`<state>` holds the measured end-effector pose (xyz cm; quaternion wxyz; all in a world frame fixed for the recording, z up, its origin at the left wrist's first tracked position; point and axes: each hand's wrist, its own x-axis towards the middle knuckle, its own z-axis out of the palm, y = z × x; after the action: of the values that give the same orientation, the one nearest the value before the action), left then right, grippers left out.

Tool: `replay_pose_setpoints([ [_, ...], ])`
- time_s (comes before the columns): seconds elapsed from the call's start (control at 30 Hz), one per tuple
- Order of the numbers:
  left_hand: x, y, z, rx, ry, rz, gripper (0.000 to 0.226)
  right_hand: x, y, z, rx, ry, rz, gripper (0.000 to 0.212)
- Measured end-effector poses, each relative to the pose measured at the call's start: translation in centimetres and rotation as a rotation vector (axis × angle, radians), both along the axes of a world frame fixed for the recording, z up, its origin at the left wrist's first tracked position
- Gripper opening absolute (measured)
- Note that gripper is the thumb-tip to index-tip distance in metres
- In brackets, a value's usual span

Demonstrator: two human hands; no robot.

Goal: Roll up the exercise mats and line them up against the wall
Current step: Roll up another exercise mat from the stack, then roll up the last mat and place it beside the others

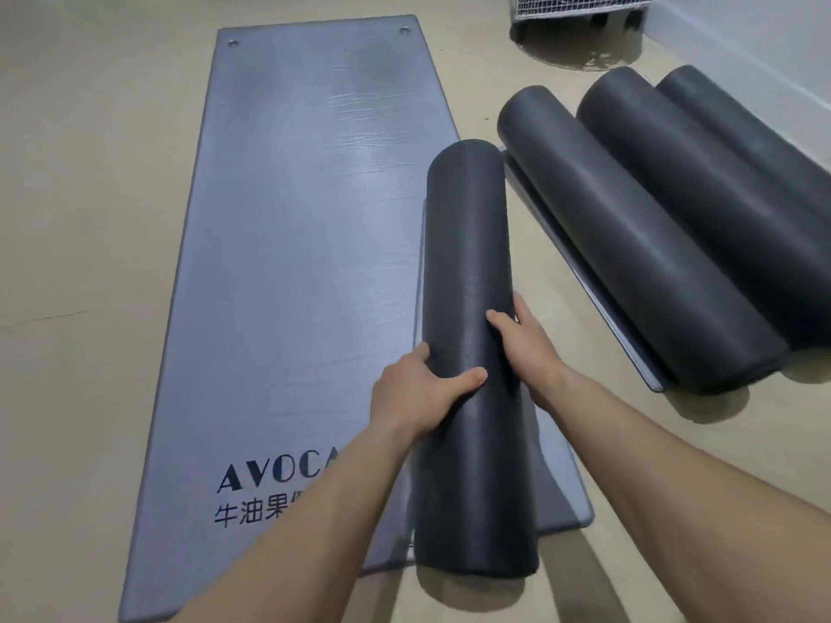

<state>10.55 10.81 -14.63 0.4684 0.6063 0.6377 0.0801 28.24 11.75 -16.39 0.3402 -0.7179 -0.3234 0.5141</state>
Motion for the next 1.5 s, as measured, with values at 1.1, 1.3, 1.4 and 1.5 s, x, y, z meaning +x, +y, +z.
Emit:
replay_pose_setpoints([
  [1.1, -11.3, -8.8, -5.0, -0.098, 0.536, -0.456, 0.081, -4.6, -10.6, -3.1, -0.165, -0.765, 0.775, 0.051],
  [1.3, -19.3, -16.2, -7.0, 0.008, 0.728, -0.532, 0.088, -8.4, -18.2, -5.9, -0.152, -0.932, 1.007, 0.087],
  [1.4, -20.7, -16.8, -7.8, 0.147, 0.753, -0.532, 0.080, -7.4, -18.5, -7.0, -0.080, -1.035, 1.060, 0.087],
  [1.5, -21.3, -16.1, -8.7, 0.112, 0.755, -0.465, 0.095, -6.8, -18.3, -7.8, -0.087, -1.078, 1.075, 0.086],
])
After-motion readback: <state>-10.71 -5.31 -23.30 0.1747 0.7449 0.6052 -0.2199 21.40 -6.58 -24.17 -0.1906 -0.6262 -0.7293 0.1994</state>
